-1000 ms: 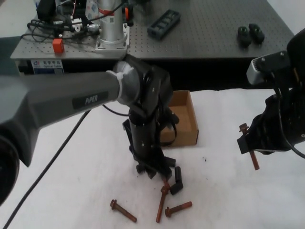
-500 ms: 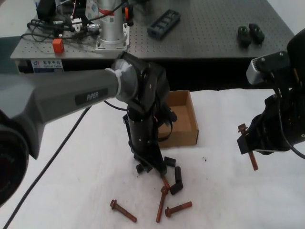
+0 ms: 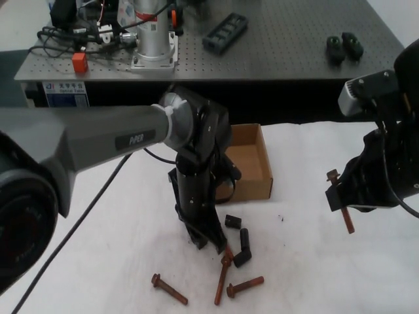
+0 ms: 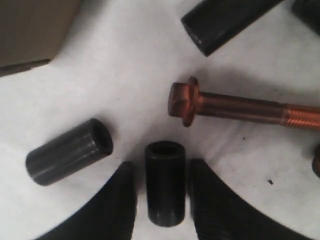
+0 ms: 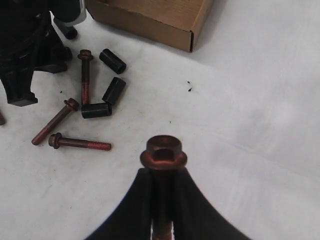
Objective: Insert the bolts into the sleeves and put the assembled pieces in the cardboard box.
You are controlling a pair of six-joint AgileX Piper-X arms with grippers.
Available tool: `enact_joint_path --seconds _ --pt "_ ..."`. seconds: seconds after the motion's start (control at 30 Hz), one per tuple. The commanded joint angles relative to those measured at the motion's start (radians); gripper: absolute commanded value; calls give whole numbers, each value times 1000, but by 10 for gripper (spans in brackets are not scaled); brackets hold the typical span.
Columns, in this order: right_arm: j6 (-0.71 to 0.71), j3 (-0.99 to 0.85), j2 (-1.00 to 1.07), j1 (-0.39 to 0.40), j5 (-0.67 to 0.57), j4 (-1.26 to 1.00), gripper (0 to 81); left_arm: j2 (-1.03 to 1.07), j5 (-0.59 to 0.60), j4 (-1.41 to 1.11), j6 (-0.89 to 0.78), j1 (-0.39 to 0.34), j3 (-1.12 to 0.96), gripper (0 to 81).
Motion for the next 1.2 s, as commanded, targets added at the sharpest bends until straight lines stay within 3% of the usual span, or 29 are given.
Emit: enact_joint_path --seconds 0.0,0.07,0.2,0.37,0.57,0.8,0.93,1.03,1.17 --pt "-5 0 -11 -5 -16 -10 5 30 6 5 -14 -1 3 265" --pt "-5 0 -11 -5 -16 -10 5 30 12 -14 -21 -1 3 241" --pt "-5 0 -11 -5 -16 -12 5 30 65 -20 -21 -1 3 0" --pt "5 0 -37 -5 -103 -71 5 -22 200 -48 -85 -1 3 7" --pt "123 0 -127 -5 -261 -297 5 -269 412 -251 -127 -1 46 7" --pt "259 11 -166 -2 -343 -500 5 -643 450 -797 -309 -3 504 7" --pt "446 107 -192 34 -398 -851 5 -793 551 -1201 -467 -3 754 7" --pt "527 185 -203 78 -398 -1058 5 -862 633 -1413 -532 -3 861 7" --pt "593 228 -202 131 -398 -1178 5 -909 701 -1494 -596 -3 896 7"
